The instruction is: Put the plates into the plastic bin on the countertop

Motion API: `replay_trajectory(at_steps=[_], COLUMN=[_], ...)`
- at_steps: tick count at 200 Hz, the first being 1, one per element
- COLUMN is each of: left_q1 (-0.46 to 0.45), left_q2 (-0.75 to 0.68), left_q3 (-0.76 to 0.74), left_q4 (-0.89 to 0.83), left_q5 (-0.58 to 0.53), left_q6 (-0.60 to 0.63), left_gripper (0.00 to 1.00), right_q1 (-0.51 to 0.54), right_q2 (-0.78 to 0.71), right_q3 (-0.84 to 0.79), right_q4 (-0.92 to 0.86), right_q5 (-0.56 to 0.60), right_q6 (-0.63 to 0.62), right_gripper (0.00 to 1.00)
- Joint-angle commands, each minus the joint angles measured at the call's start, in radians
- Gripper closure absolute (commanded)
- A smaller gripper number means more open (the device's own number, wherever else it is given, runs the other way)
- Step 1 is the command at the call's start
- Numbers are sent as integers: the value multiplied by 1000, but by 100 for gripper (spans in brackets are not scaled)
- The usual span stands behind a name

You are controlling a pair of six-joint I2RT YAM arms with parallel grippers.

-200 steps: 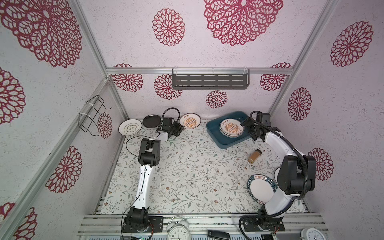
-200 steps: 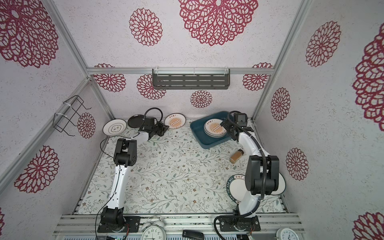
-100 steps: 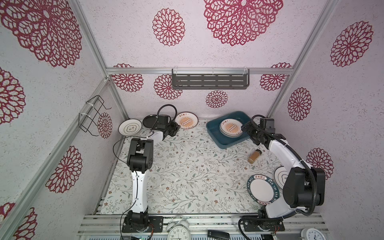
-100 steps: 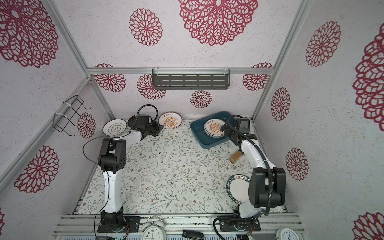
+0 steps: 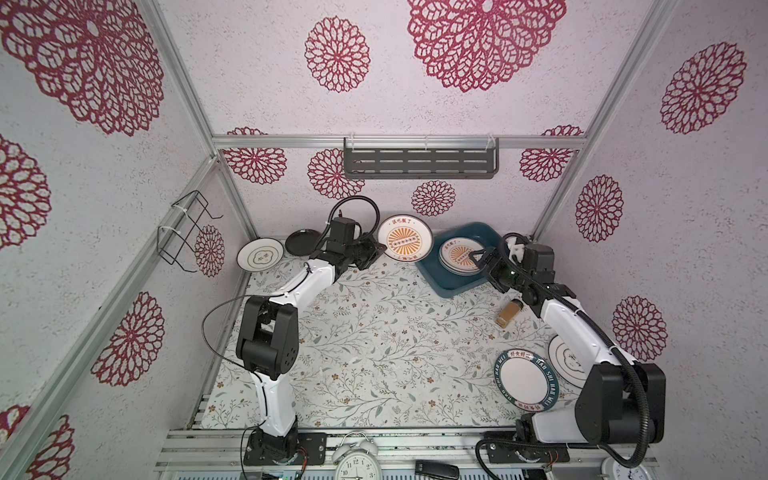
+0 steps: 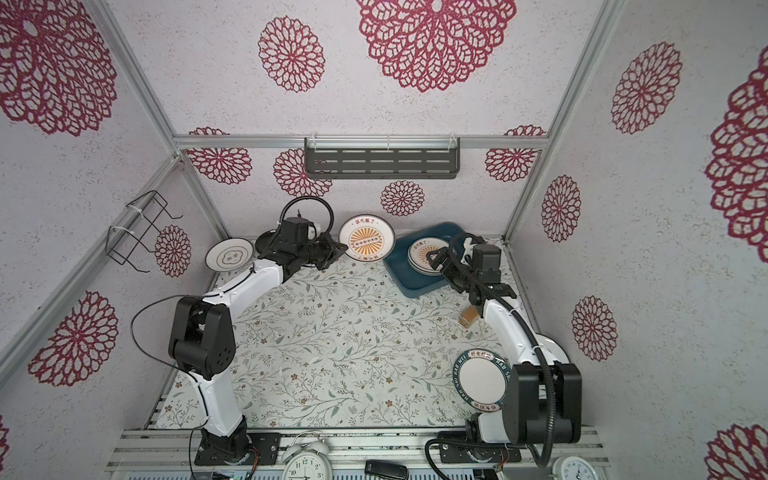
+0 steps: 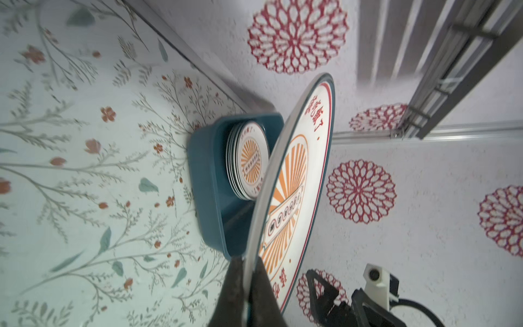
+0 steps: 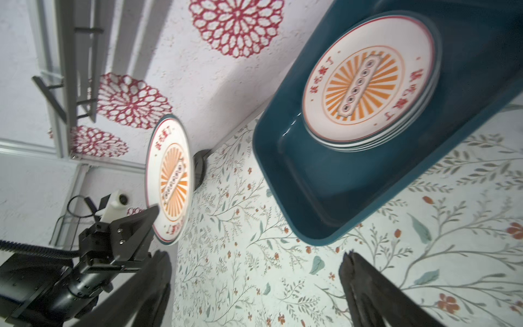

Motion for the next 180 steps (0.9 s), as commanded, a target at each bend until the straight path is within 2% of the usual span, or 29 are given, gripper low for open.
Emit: replay_trajectory(at_steps=[1,26,53,92,113,136,155,180], left_q1=[-51,-102,-140,-168,-172,-176,-184,-185], left_q2=[-88,-136,-176,-231,-252,-254,-244,-242], left_q3=[-26,-69,-100,-150,-177,-178,-131,-79], left_q4=[-68,-58,-49,-36,-29,-32,-120,-192], left_q5=[37,47,46,31,29,38,39,39], left_q6=[76,84,98,100,102,103,170,232], left_gripper=[100,100,100,100,100,100,100,100], right_q1=[31,62,94,103,106,112,117,123], right_q2=[-59,-92,-108,-169,-203,-228,-228,-232], right_q3=[-31,-80,-97,-175,-205,-226,-230,-235], right_q4=[76,130,94,103,106,101,92,89], right_q5=[-61,-76,-54,-17,-10,-9,-18,-16], right_q6=[54,84,85,121,134,140,144,149], right_gripper=[8,12,24,35,48,58,72,81])
